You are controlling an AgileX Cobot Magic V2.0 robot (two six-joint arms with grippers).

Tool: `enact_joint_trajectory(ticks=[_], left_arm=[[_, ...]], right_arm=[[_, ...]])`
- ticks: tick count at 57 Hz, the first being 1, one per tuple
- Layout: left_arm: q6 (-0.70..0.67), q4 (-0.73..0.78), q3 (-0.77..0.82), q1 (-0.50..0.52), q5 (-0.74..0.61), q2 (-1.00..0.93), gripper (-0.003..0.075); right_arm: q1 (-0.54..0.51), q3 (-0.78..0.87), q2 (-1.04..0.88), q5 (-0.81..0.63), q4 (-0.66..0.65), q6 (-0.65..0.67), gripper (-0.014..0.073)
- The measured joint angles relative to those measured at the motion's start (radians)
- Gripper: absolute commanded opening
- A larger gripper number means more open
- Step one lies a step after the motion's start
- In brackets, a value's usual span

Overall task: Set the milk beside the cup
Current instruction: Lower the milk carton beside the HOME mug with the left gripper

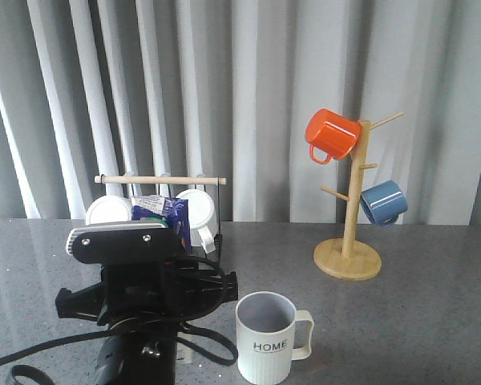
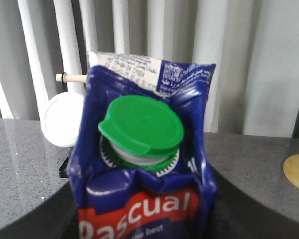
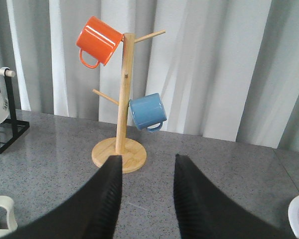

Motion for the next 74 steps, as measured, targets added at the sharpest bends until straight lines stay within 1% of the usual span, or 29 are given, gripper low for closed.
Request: enact_joint_trajectory(ticks=[9, 21, 33, 49, 58, 74], left_arm=[[-0.011, -0.046, -0.04, 0.0, -0.016, 0.035, 0.0178], [-0.071, -0.036, -0.05, 0.0, 0.04, 0.072, 0.0178], [-0.086, -0.018, -0.05, 0.0, 0.019, 0.137, 0.0178], [-0.132, -0.007, -0.05, 0.0, 0.021, 0.151, 0.0178], [-0.135, 0.003, -0.05, 0.0, 0.043, 0.159, 0.0178], [-0.136, 0.006, -0.05, 0.0, 0.043, 0.191, 0.0178]], right_arm=[[0.0, 0.0, 0.0, 0.0, 0.0, 0.0, 0.0265], [0.0, 0.0, 0.0, 0.0, 0.0, 0.0, 0.0265], [0.0, 0.0, 0.0, 0.0, 0.0, 0.0, 0.0265], [0.0, 0.0, 0.0, 0.0, 0.0, 0.0, 0.0265], [0.0, 0.0, 0.0, 0.0, 0.0, 0.0, 0.0265], [0.0, 0.0, 0.0, 0.0, 0.0, 0.0, 0.0265]])
